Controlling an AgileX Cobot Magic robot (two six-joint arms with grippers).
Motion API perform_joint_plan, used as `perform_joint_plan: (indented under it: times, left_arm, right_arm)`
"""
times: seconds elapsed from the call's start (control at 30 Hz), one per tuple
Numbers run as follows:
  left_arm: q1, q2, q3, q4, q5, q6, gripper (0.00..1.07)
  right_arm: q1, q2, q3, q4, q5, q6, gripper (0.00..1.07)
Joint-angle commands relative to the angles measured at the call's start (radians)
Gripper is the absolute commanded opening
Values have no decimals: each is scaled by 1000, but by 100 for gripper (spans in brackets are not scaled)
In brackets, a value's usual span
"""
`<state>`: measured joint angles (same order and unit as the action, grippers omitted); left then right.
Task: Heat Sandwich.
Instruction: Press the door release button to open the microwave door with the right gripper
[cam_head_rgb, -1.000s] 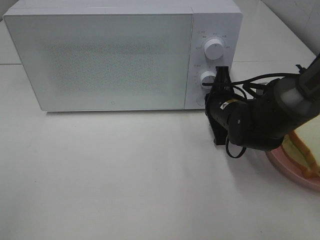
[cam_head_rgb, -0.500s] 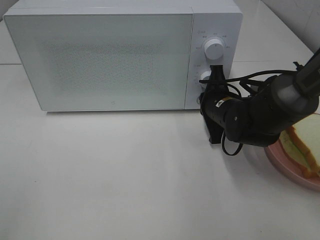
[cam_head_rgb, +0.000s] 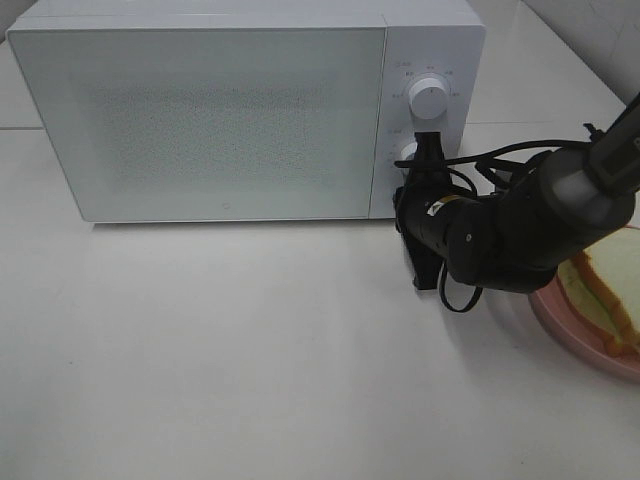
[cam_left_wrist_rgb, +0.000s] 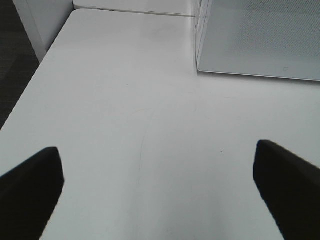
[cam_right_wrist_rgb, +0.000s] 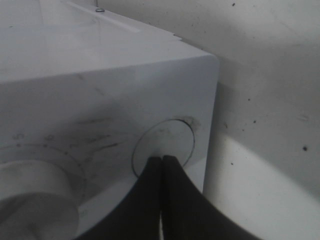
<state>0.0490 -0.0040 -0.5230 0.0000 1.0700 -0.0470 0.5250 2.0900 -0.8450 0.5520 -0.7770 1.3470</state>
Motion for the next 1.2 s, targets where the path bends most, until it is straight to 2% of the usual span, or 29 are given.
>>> perform_joint_plan:
  times: [0.03,0.43,0.6,0.67,0.87,1.03,1.2]
  left_arm:
    - [-1,-19,1,0,-10,0,98]
    - [-1,-19,1,0,-10,0,98]
    - [-1,-19,1,0,-10,0,98]
    - [-1,-19,1,0,-10,0,98]
    - [-1,-19,1,0,-10,0,98]
    - [-1,-19,1,0,-10,0,98]
    - [-1,-19,1,0,-10,0,98]
  right_arm:
    - [3,-3,-11,31,-52,-22,0]
    - [3,4,-26,88,-67,-50,0]
    - [3,38,-71,106,-112,-54,0]
    - [3,47,-88,132,-210,-95,0]
    - [-1,52,-135,136,-343,-156,0]
    - [-12,88,-205,128,-355,-156,0]
    - [-24,100,-232,116,-350,-156,0]
